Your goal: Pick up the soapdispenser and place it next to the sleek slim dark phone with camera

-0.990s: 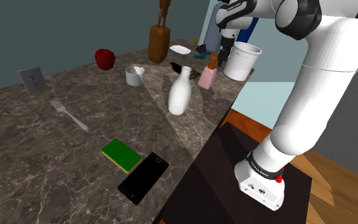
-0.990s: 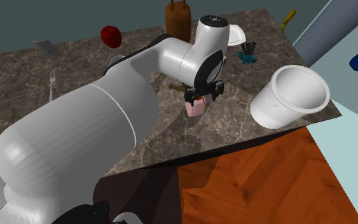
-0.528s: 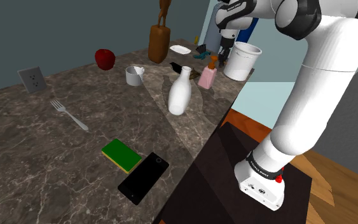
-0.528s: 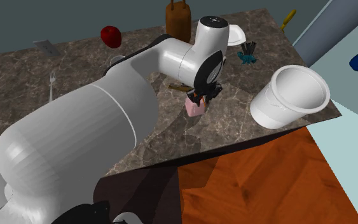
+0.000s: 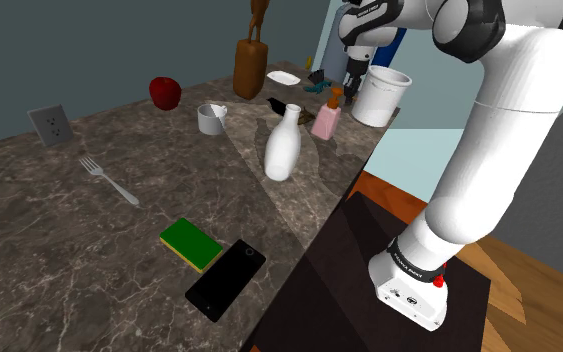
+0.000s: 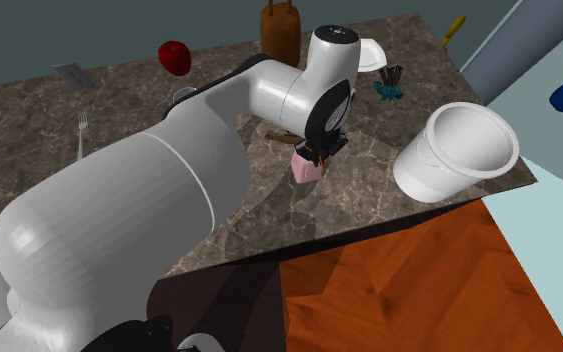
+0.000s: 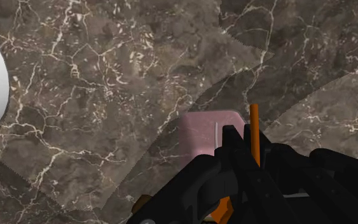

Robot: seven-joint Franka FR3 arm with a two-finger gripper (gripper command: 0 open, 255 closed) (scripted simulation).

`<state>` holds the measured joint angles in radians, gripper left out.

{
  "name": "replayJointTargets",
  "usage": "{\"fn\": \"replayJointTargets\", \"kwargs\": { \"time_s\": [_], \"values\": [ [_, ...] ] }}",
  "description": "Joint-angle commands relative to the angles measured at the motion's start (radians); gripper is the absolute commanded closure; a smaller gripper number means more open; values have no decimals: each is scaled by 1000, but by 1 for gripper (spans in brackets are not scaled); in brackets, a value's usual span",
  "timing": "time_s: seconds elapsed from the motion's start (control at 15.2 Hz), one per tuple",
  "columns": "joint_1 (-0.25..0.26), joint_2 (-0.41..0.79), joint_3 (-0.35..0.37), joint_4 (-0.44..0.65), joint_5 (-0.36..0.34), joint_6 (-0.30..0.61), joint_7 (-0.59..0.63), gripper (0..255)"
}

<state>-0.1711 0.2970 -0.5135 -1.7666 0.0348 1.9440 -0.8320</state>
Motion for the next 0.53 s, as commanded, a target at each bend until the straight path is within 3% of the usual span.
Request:
{"fn": "replayJointTargets", "kwargs": {
  "time_s": [0.0,0.46],
  "values": [
    [1,-4,-1,8,-2,-12,1,255],
    [3,-29,-6,72,-15,-98,2,255]
  ]
}}
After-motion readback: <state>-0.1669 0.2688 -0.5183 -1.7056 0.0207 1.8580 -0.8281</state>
